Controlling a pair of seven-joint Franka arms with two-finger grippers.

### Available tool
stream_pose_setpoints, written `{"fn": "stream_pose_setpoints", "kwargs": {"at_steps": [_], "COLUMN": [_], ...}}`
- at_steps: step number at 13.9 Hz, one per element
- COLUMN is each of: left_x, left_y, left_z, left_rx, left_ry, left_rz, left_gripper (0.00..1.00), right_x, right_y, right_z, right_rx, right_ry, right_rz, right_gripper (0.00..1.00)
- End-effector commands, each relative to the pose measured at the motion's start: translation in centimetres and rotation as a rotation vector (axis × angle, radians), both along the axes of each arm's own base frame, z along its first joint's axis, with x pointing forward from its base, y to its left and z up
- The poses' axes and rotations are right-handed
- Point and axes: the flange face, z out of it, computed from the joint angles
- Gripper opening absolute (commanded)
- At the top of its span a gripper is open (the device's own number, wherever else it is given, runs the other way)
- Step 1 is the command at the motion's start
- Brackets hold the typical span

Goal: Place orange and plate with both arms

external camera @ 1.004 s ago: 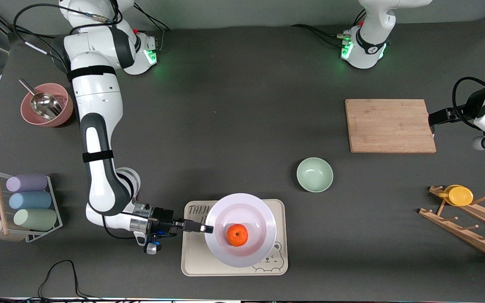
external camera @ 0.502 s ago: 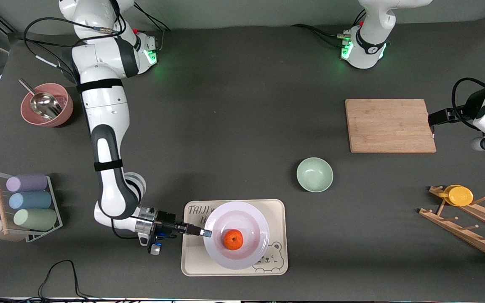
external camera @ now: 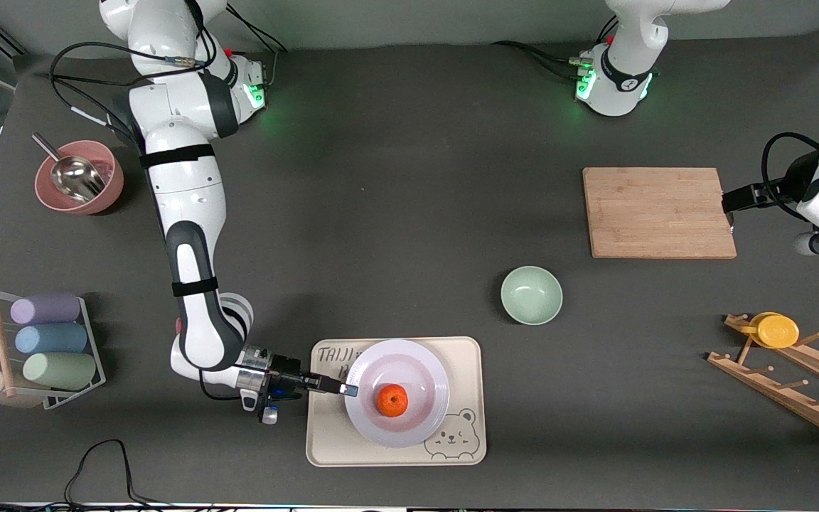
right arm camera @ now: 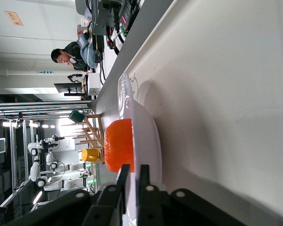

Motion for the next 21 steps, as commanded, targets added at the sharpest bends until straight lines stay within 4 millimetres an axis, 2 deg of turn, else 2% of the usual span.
{"fn": "stream_pose_setpoints", "kwargs": {"at_steps": [1,2,4,6,8,10,11,14,17,18,21], "left_x": [0.2,0.3,0.3,0.4,0.4,0.5,0.5,0.4,0.4,0.4,0.3], "left_y": [-0.3,-0.3,-0.4,-0.5,-0.5,-0.5,-0.7,-0.8,-0.7,-0.7,-0.7], "left_z": [0.3,0.2,0.2,0.0,0.1,0.2,0.2,0.2,0.1,0.1,0.1], "left_rx": [0.014,0.014,0.014,0.014,0.014,0.014,0.014,0.014,0.014,0.015,0.015], "left_ry": [0.008,0.008,0.008,0.009,0.006,0.002,0.002,0.003,0.009,0.011,0.012], "left_rz": [-0.01,-0.01,-0.011,-0.013,-0.013,-0.015,-0.015,-0.016,-0.015,-0.013,-0.013], "left_gripper": [1.0,1.0,1.0,1.0,1.0,1.0,1.0,1.0,1.0,1.0,1.0], "right_x": [0.1,0.1,0.3,0.4,0.7,1.0,1.4,0.3,-1.9,-2.8,-7.4], "right_y": [0.0,0.0,-0.1,-0.4,-0.5,-1.0,-2.2,-4.2,-7.8,-9.5,-13.5], "right_z": [-0.4,-0.3,0.4,0.9,3.5,7.6,10.1,17.5,25.5,28.7,35.7], "right_rx": [-0.002,-0.001,-0.007,-0.04,-0.109,-0.186,-0.223,-0.482,-0.654,-0.732,-0.882], "right_ry": [-0.012,-0.011,-0.009,-0.008,0.05,0.1,0.114,0.108,0.127,0.112,0.133], "right_rz": [-0.003,-0.003,-0.002,0.017,0.042,0.057,0.052,0.176,0.284,0.302,0.35], "right_gripper": [0.79,0.83,1.0,1.0,1.0,1.0,1.0,1.0,1.0,1.0,1.0]}}
